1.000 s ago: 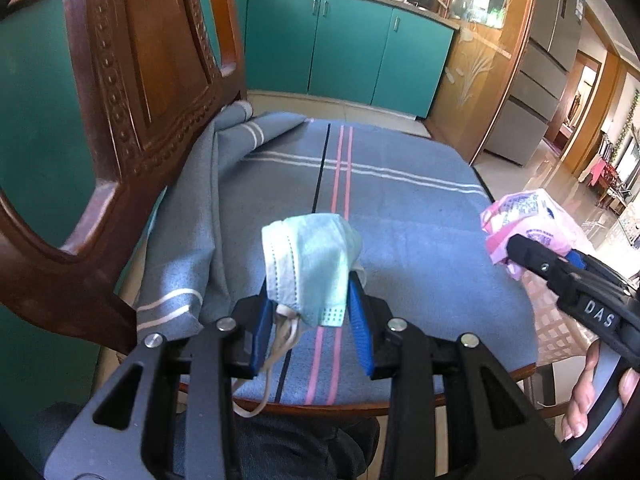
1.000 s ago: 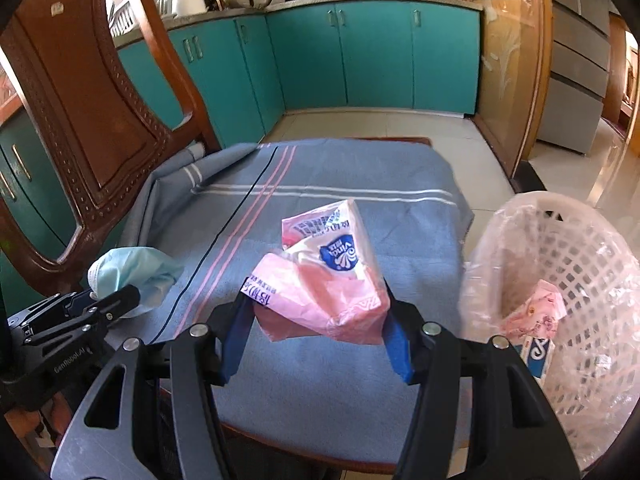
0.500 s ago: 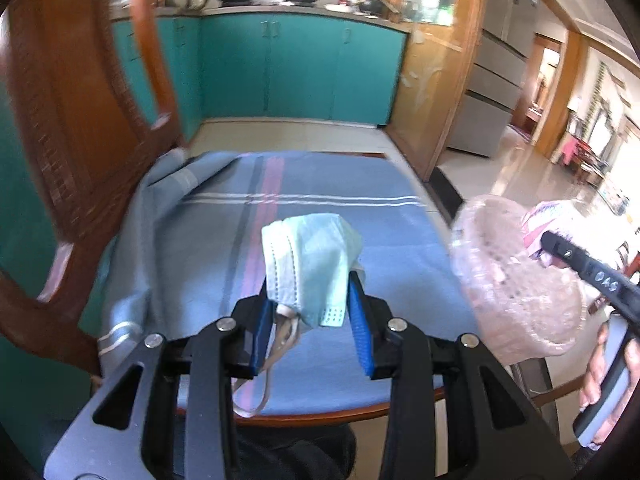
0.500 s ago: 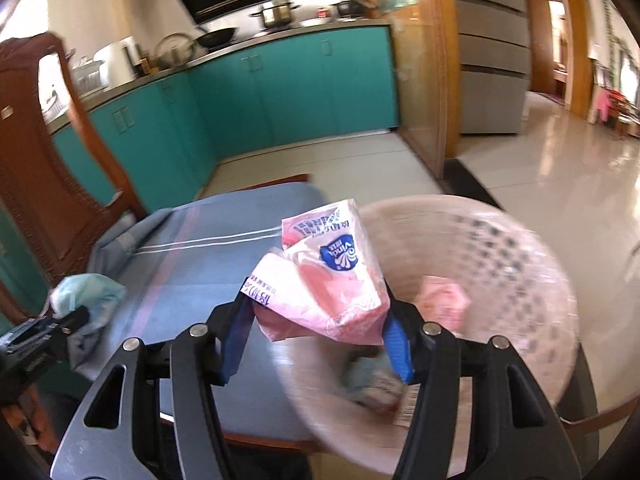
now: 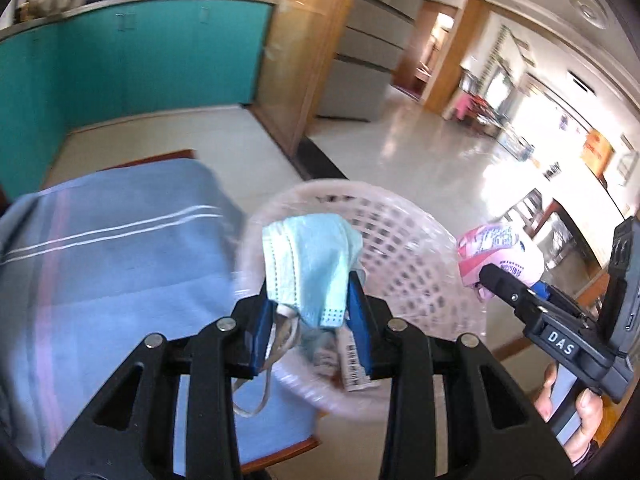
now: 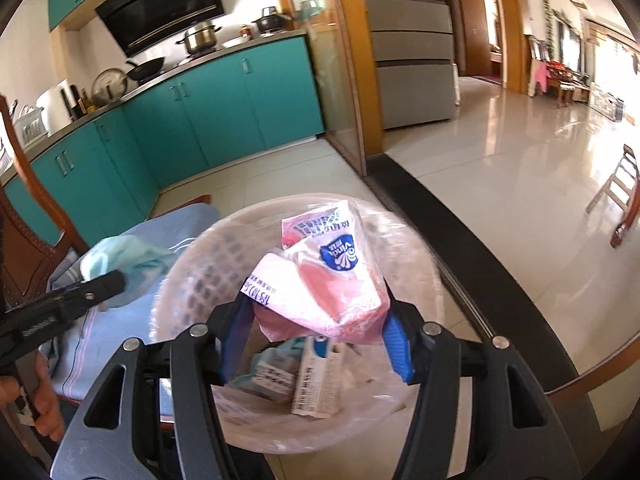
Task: Collect trash
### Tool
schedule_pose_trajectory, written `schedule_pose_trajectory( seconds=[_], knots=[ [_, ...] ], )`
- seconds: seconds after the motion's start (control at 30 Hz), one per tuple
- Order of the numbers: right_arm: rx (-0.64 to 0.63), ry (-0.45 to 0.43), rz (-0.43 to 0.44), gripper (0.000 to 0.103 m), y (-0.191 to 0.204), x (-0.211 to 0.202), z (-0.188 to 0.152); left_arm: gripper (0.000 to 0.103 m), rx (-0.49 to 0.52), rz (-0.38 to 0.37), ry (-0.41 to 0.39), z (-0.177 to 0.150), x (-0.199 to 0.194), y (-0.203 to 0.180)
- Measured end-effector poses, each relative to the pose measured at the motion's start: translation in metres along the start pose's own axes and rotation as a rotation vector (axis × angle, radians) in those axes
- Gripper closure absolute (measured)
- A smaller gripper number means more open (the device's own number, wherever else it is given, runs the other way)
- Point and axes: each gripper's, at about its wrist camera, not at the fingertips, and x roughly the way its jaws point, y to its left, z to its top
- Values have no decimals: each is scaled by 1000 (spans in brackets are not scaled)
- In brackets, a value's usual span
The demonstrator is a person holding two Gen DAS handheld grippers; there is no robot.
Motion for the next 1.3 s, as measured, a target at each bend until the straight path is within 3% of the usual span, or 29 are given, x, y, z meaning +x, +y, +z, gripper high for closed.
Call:
schedule_pose_trajectory(
  seconds=[0.1, 0.17, 0.3, 0.5, 0.63, 0.83, 1.0, 1.3],
  knots=[
    [23, -4, -20, 45, -14, -2, -1, 64, 39, -36, 45, 0, 25, -15],
    [35, 1, -20, 45, -19, -1, -1, 45, 56, -30, 61, -3, 35, -19],
    [34, 12, 2, 45, -16, 6, -1, 33, 70, 30, 46, -7, 34, -15],
    [-7, 37, 49, 43, 5, 16, 1, 23, 8, 168, -58, -16, -15, 16],
    [-30, 40, 47, 28, 20, 15, 2, 18, -23, 241, -112, -23, -46, 30],
    [-32, 12, 47, 19, 34, -8, 2, 10, -34, 331, -195, -41, -101, 41],
    [-69, -67, 63, 7, 63, -53, -6, 3, -50, 458, -244, -60, -154, 41],
    [-278, -329, 32, 3, 131, -141, -49, 3, -123, 518, -374, -95, -254, 37]
  ],
)
